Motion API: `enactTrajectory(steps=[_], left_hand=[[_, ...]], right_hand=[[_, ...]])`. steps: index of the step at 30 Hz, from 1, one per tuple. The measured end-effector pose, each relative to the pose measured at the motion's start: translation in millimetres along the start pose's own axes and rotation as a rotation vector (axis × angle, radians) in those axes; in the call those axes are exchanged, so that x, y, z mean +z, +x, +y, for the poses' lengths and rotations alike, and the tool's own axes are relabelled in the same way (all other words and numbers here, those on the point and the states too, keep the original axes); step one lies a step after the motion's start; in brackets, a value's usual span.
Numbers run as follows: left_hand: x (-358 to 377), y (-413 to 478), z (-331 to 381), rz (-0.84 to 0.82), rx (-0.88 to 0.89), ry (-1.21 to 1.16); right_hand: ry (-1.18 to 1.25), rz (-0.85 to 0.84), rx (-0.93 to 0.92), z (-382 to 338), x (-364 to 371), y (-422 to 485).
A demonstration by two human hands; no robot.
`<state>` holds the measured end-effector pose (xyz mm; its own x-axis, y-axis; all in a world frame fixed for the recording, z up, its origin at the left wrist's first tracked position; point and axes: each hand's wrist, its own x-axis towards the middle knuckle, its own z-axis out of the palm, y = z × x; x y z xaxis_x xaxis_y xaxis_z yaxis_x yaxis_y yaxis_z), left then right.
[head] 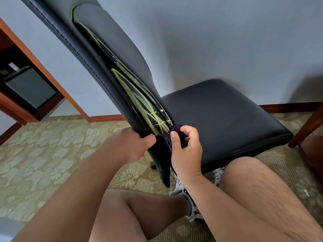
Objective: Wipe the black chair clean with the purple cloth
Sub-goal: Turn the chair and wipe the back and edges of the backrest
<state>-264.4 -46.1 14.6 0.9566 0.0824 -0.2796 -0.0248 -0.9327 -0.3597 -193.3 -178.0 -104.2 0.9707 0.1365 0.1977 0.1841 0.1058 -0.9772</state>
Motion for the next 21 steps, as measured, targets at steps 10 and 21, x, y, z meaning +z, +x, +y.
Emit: enactTrajectory(steps=[10,21], left_hand=[[-2.3,-0.7,1.4,-0.005,-0.013,-0.037],[-5.7,-2.2,3.1,-0.025,-0.02,0.023]], right_hand=[[-0.101,0.067,-0.343,-19.6,1.5,11.8],[-0.198,0.011,-0.284,-2.0,-6.5,6.8]])
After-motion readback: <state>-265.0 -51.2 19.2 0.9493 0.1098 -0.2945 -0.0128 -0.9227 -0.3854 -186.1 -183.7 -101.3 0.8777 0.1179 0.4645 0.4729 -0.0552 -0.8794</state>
